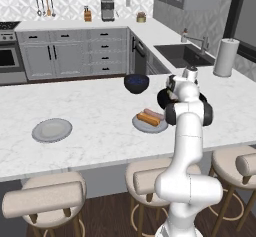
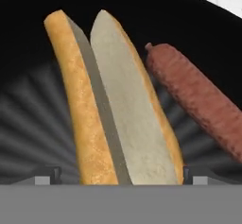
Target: Place one bun and one sausage from the bowl on each plate.
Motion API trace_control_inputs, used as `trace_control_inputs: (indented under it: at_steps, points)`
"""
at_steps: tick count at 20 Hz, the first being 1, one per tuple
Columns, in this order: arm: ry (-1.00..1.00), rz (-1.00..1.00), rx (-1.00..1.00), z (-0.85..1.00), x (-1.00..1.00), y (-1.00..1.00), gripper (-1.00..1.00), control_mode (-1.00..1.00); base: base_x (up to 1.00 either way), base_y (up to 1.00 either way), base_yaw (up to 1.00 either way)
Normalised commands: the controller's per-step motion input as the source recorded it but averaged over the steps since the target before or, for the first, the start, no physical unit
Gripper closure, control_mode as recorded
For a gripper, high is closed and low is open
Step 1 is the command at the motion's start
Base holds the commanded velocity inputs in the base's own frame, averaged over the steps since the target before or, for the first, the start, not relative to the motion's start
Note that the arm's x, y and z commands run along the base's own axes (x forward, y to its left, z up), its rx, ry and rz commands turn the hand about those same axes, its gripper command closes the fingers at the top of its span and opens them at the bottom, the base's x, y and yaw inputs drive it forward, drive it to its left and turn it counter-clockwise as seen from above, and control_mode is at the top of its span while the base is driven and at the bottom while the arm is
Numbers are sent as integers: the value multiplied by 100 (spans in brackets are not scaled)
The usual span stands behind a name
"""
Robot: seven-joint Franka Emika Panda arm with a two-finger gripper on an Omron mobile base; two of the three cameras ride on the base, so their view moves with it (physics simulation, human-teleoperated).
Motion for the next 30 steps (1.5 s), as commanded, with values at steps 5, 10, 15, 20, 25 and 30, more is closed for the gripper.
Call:
trace_control_inputs:
  at_steps: [5, 10, 15, 20, 25, 30]
  points:
    - [0, 0, 0, -36, 17, 0, -100, -100, 0, 0, 0]
    - [7, -1, 0, -51, 0, 5, 100, -100, 0, 0, 0]
    - [3, 0, 0, -5, -19, 15, 100, -100, 0, 0, 0]
    - [5, 0, 0, 0, -65, 1, 100, -100, 0, 0, 0]
    - [-6, 0, 0, 11, -100, 4, 100, -100, 0, 0, 0]
    - [-17, 0, -8, 47, -100, 76, 100, -100, 0, 0, 0]
